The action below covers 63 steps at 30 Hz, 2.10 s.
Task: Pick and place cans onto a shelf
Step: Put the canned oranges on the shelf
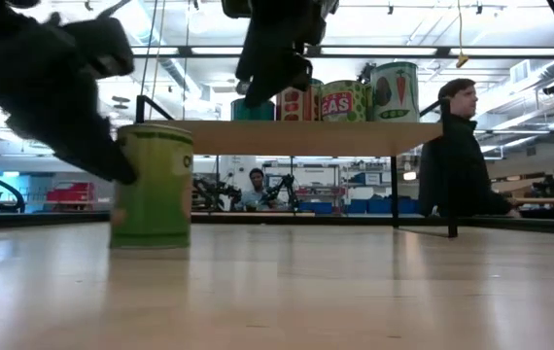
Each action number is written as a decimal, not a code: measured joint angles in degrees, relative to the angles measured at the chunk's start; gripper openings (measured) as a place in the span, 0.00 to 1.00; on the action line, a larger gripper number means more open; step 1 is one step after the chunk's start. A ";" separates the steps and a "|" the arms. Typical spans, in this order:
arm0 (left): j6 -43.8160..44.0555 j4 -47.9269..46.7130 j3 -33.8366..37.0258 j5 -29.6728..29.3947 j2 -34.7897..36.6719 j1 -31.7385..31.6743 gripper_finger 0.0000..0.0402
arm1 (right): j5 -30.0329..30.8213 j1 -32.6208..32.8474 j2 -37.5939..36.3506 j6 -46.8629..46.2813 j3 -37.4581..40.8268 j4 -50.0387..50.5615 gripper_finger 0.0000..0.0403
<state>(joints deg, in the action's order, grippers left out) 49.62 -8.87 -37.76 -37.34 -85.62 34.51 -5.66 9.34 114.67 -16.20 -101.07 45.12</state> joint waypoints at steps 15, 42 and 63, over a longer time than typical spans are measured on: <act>-5.48 8.26 -1.54 4.07 -0.44 0.24 0.78 | 4.91 2.94 -0.02 -17.94 -1.99 -0.89 0.53; -18.74 14.01 -1.16 13.02 -4.51 -3.03 0.78 | 7.18 5.36 0.04 -21.76 -1.95 1.36 0.59; -17.32 19.64 -1.24 22.12 -4.70 1.54 0.78 | -0.10 6.12 0.07 -11.06 -1.93 7.20 0.59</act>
<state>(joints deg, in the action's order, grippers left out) 32.30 10.77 -39.00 -15.22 -90.32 36.05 -5.76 15.46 114.74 -27.26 -103.00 52.32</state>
